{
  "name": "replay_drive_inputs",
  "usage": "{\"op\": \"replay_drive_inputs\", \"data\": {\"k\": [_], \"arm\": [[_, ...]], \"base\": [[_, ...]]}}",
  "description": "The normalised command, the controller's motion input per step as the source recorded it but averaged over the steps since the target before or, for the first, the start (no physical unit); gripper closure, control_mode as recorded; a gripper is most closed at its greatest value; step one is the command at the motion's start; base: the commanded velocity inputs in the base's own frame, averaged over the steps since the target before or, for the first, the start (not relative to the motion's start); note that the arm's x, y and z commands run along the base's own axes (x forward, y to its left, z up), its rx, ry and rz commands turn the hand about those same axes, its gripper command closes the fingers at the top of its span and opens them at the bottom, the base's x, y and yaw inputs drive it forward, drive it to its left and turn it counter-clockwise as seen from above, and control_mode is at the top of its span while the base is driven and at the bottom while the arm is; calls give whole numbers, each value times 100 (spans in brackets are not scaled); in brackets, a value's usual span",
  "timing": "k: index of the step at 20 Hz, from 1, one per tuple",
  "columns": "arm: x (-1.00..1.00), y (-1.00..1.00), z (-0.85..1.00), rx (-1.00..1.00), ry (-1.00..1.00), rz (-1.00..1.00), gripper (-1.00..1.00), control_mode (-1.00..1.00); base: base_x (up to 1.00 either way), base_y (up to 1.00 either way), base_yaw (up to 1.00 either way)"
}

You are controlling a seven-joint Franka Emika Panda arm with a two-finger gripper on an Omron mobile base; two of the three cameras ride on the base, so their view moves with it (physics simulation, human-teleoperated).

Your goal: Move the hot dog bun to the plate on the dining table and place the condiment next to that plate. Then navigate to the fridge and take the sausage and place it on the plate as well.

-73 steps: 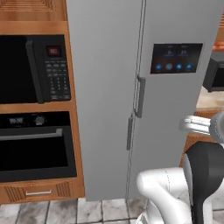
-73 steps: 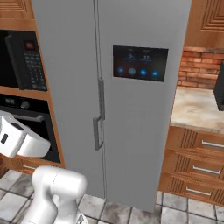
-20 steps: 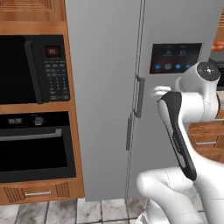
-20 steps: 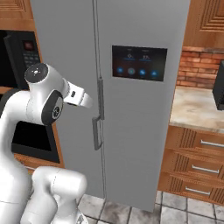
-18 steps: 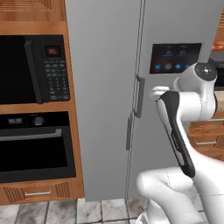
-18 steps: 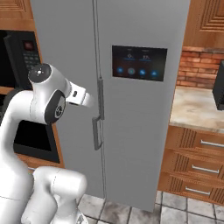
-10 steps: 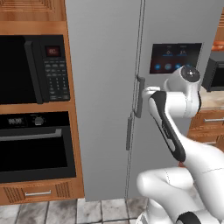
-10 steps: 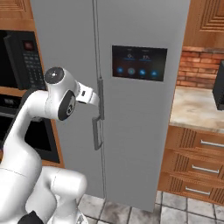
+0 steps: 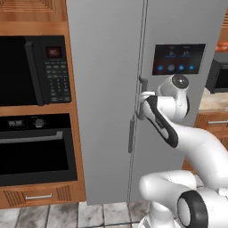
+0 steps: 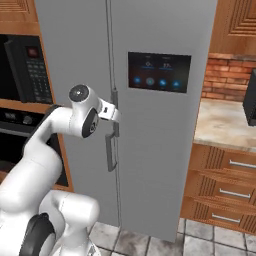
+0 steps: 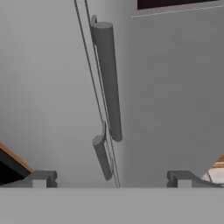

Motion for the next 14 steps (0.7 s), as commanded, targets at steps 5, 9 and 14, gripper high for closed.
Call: {"op": "replay_drive_inputs", "data": {"k": [5, 9, 14], "arm": [[67, -5, -27, 0, 0, 0, -100, -100], [64, -12, -17, 0, 0, 3, -100, -100], [68, -4, -21, 0, 0, 1, -100, -100]], "base": [[0, 0, 0], [0, 0, 0], [0, 0, 0]]}}
